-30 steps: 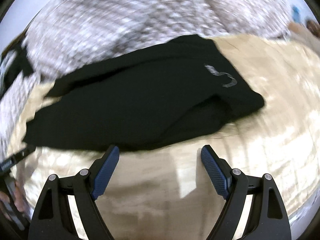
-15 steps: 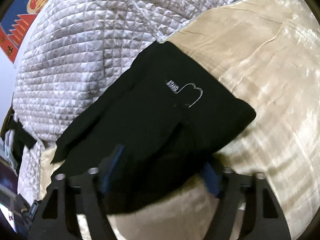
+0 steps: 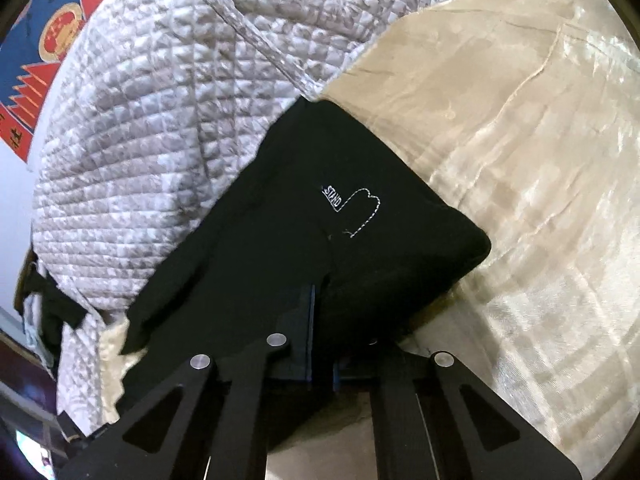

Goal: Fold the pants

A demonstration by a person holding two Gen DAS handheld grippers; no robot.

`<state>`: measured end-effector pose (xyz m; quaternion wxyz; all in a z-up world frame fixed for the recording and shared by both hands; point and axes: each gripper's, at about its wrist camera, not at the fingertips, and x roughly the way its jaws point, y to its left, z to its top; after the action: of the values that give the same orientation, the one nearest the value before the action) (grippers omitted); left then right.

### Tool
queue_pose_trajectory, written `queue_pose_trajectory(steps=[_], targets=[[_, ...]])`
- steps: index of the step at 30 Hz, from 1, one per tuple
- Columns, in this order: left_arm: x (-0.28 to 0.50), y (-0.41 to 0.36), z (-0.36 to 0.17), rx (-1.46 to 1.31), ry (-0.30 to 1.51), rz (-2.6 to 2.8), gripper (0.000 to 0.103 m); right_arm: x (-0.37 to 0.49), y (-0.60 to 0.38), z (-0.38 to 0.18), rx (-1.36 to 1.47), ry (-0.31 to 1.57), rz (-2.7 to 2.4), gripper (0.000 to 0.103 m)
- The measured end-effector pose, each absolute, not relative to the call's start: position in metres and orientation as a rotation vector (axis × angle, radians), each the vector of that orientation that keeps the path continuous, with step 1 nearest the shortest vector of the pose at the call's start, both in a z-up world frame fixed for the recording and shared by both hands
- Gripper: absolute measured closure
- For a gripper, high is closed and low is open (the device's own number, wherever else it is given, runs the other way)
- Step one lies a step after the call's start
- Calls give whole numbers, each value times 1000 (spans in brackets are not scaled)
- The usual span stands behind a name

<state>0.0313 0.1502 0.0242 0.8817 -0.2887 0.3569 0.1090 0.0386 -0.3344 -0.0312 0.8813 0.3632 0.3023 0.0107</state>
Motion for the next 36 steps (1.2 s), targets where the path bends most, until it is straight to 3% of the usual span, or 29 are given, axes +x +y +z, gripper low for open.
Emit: queue_pose_trajectory(steps=[8, 19, 22, 25, 27, 31, 36], targets=[[-39, 142, 52, -561, 708, 198, 100, -11, -339, -9, 768, 641, 82, 99], [-68, 133, 14, -508, 810, 231, 99, -60, -348, -51, 764, 773, 12, 98], [-74, 134, 11, -504, 821, 239, 95, -60, -349, -53, 763, 786, 17, 98], [-88, 141, 14, -504, 803, 292, 93, -69, -350, -47, 759, 787, 13, 85], [-99, 146, 22, -508, 767, 347, 93, -79, -351, -40, 729, 778, -9, 82], [-112, 157, 35, -476, 731, 489, 93, -103, -362, -18, 668, 705, -126, 62], [-99, 139, 50, -427, 698, 383, 91, -108, -359, 9, 566, 610, -167, 59]])
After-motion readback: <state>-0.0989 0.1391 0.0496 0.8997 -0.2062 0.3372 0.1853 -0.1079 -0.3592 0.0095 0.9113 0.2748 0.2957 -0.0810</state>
